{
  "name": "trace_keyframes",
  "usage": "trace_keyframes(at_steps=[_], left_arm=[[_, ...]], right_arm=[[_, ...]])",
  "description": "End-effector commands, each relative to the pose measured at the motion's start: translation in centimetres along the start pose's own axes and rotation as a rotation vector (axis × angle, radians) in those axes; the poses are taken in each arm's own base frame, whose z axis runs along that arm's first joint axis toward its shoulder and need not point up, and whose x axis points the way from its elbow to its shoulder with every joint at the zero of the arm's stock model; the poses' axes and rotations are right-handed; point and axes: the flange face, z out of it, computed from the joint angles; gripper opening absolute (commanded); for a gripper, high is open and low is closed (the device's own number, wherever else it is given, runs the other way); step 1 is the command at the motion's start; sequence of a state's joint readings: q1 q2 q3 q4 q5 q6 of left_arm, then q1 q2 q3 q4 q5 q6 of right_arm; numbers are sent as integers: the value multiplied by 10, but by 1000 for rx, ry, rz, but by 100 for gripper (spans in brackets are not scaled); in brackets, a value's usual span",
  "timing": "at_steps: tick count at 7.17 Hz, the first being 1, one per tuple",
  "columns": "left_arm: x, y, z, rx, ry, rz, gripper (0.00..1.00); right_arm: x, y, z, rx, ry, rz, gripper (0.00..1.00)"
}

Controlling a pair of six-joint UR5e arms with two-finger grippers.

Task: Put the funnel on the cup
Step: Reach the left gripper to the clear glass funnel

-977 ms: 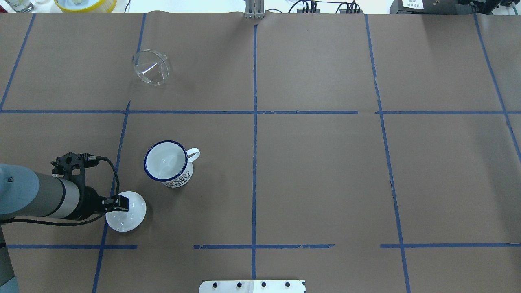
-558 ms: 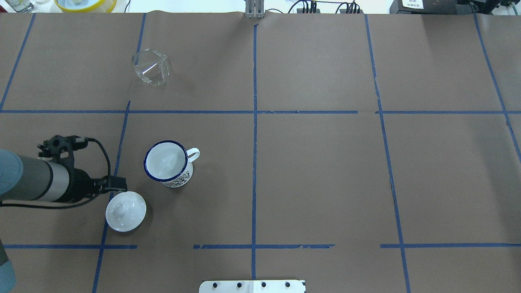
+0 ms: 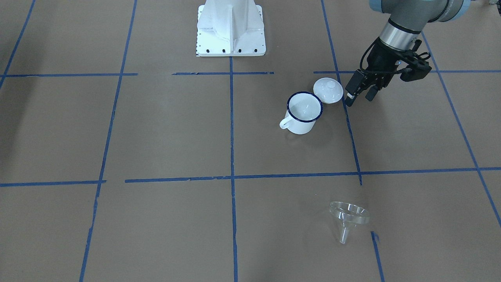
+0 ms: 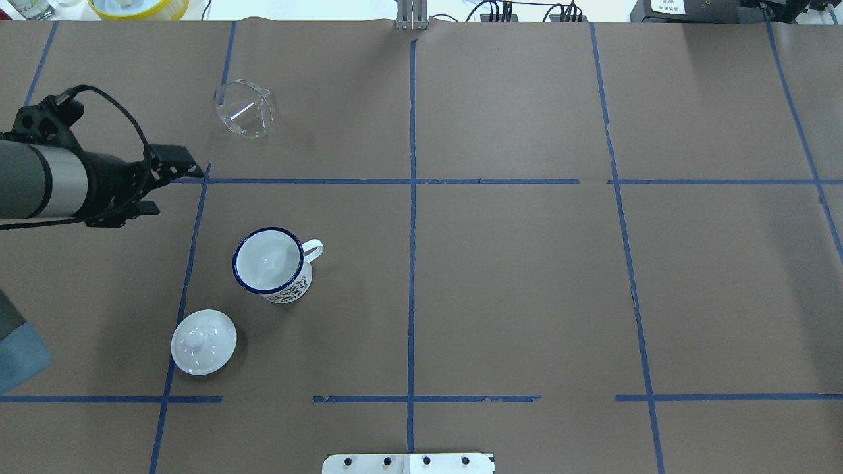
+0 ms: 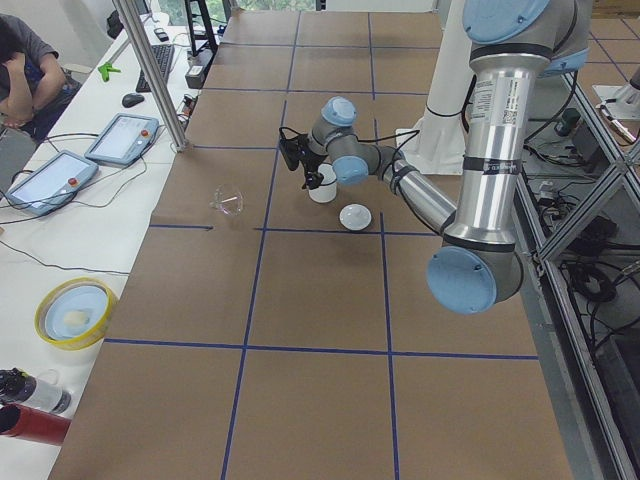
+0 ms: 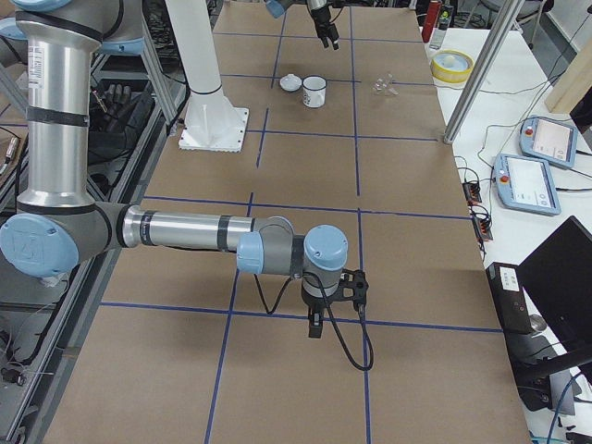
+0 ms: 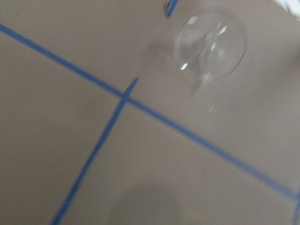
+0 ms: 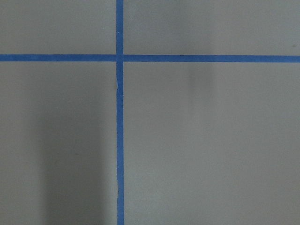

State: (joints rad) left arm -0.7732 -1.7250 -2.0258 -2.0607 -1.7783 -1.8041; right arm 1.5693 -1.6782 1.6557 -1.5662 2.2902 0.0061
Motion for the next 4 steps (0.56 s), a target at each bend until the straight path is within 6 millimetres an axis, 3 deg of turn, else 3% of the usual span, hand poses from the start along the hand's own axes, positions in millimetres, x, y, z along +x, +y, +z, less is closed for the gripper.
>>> trace_keyframes(at_steps=[1,2,3,4], left_arm=[[67,-17,59,118,65,-282,100],[73,-32,94,143,112,-331,100],[57,-50,125,136,162,-339,100],[62,-75,161,193,188,-350,100]], right_arm=[[0,0,0,0,0,0,100],[0,0,0,1,0,-1,100],[0,0,0,1,0,-1,100],[0,0,0,0,0,0,100]])
